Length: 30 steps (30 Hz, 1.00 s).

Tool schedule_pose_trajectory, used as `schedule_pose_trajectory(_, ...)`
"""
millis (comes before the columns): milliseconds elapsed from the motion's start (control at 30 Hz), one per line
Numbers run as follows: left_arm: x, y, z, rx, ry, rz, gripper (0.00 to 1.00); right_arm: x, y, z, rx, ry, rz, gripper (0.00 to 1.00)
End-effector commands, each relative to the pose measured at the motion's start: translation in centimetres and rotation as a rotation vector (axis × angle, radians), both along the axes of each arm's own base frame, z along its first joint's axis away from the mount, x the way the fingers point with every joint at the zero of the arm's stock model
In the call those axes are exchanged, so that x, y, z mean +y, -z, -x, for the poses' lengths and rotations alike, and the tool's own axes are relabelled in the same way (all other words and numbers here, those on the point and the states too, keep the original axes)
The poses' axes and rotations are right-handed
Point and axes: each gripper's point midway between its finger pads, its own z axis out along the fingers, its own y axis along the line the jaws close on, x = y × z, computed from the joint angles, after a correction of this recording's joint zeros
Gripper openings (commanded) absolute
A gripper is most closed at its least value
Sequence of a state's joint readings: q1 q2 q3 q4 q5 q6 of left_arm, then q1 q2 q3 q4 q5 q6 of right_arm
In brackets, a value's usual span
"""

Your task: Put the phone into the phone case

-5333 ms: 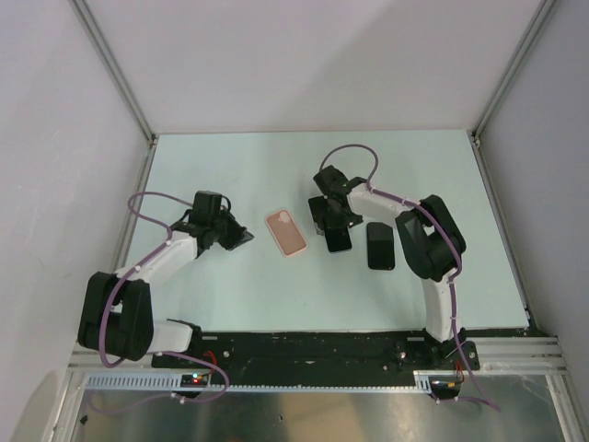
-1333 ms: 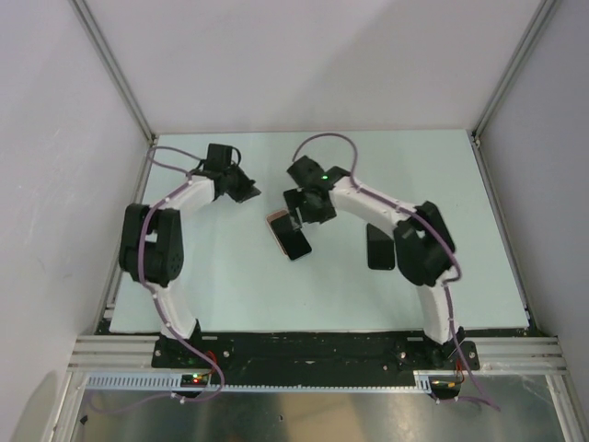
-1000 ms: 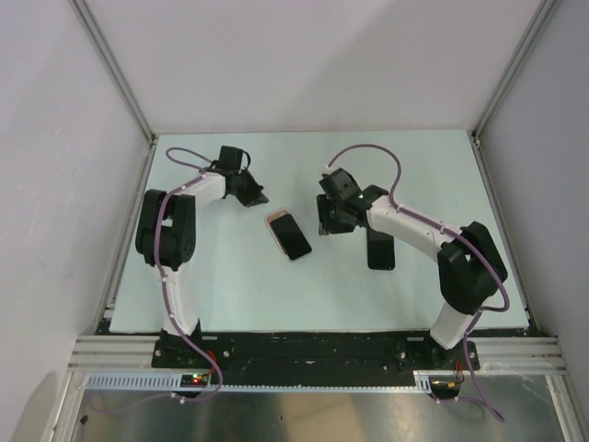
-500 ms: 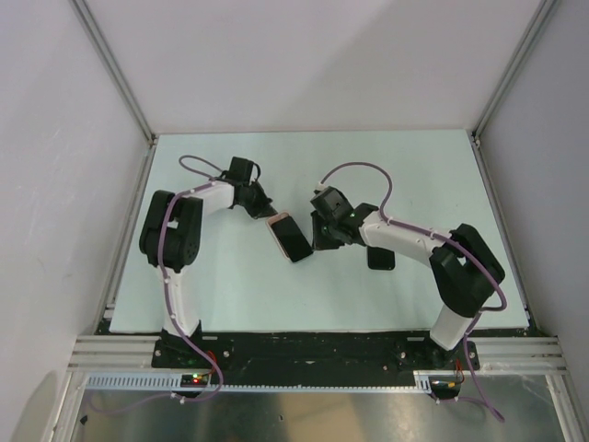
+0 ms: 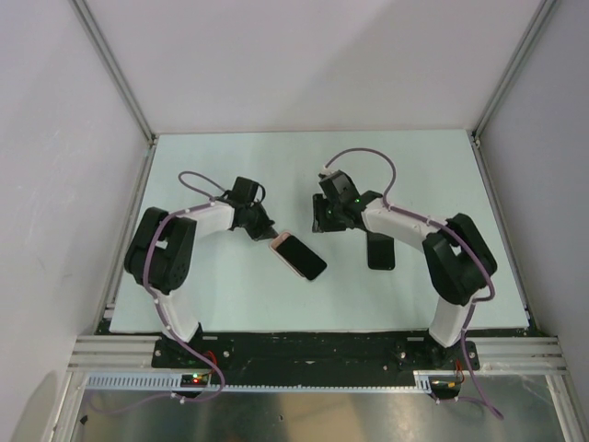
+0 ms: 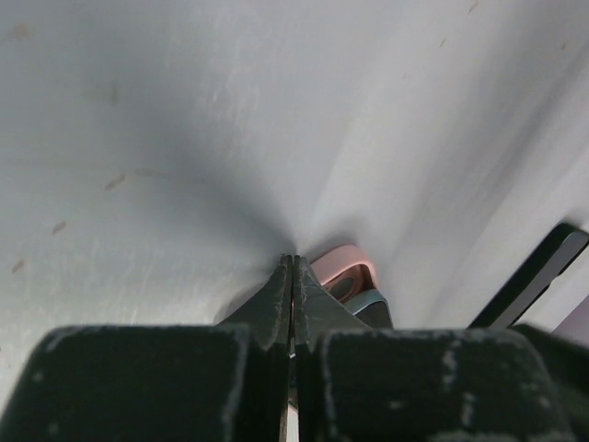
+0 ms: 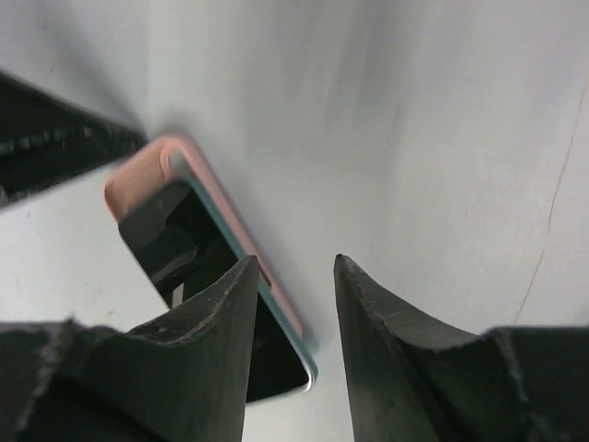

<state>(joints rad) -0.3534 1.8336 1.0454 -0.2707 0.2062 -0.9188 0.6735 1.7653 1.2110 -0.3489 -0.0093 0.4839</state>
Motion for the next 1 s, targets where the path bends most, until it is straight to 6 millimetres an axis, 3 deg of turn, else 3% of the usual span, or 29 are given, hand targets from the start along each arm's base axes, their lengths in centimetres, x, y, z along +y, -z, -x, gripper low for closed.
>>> schedule_pose_trajectory(0,-0.1,-0.5,2.7,0.024,0.016,-0.021,0.00,2.5,-1.0,-2.2,-0.091,-0.162,0.031,0.43)
schedule_pose_trajectory(33,-0.1,-0.7,2.9,0.020,0.017,-0.021,0.00,2.8,-0.9,-2.1,-0.103,-0.203,0.050,0.44)
schedule_pose_trajectory(233,0.1,-1.2,3.2,0.005,0.025,-0.010,0.00,4.1,-0.5,-0.1,-0.145,-0.373,0.071,0.73)
schedule_pose_trajectory(367,0.1,-1.4,3.2,0.003,0.032,-0.002,0.00,4.5,-0.3,1.6,-0.158,-0.471,0.047,0.84)
schedule_pose_trajectory(533,0.0,-1.3,3.2,0.010,0.041,0.009,0.00,4.9,0.8,3.8,-0.158,-0.583,0.061,0.89)
schedule_pose_trajectory(967,-0.5,-1.6,2.9,0.010,0.051,0.030,0.00,5.6,1.0,5.4,-0.205,-0.621,0.077,0.91)
